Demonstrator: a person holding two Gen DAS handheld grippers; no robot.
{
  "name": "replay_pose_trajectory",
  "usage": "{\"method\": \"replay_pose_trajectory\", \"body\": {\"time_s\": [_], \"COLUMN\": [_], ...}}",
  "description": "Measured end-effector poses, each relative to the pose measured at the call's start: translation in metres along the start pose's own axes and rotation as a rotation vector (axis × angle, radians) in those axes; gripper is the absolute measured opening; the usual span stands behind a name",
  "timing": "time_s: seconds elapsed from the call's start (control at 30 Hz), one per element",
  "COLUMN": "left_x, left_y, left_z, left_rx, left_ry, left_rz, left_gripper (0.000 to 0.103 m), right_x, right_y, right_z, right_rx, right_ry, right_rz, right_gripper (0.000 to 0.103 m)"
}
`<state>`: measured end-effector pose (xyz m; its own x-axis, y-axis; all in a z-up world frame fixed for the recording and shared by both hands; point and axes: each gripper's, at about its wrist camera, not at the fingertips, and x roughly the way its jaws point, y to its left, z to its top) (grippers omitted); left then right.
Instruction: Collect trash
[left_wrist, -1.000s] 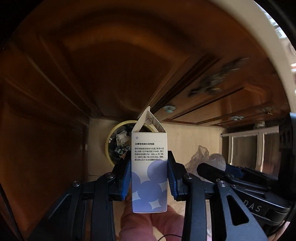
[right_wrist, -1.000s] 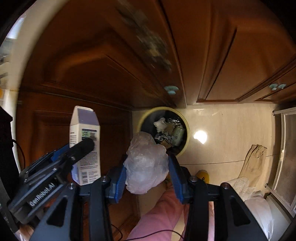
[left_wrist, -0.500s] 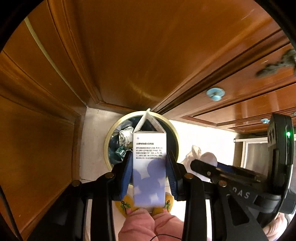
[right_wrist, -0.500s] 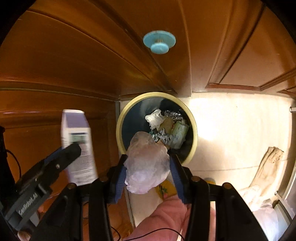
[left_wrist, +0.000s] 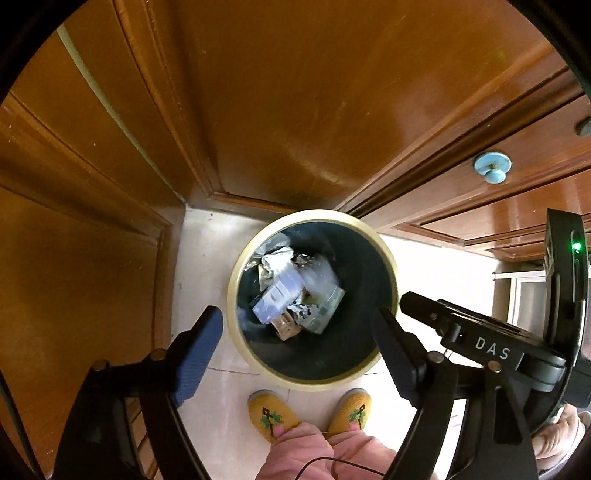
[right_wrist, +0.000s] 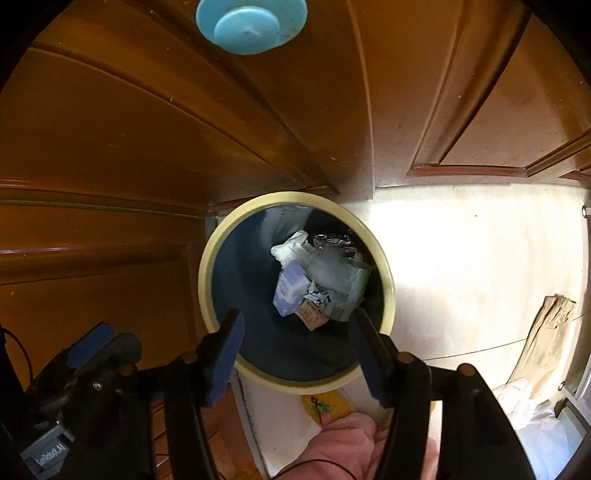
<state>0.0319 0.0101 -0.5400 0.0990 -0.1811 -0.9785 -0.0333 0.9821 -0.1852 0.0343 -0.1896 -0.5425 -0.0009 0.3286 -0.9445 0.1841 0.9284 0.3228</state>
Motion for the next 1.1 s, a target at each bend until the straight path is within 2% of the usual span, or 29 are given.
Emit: {"method": "replay_pose_trajectory", "body": {"time_s": [0.2,0.6,1.1], "left_x": [-0.007,-0.045,-0.132], "left_y": [-0.001,-0.005,-0.018], "left_z": [-0.002,-0.001,0.000], "left_rx": [0.005,0.016,0.017], "left_ry": [-0.009,-0.009,0.006], "left_rz": [0.012,0.018,0.012], "left_gripper": [0.087,0.096,0.099], "right_x": [-0.005,-0.042,-0.114], "right_y": [0.003,0.006,0.026], "right_z": [-0.009,-0.012,-0.026], "right_rx": [-0.029,-0.032,-0.038], "right_ry": [-0.019,-0.031,-0.029], "right_rz": [-0.014,-0.019,-0.046], "right_gripper": [0.060,0.060,0.060]}}
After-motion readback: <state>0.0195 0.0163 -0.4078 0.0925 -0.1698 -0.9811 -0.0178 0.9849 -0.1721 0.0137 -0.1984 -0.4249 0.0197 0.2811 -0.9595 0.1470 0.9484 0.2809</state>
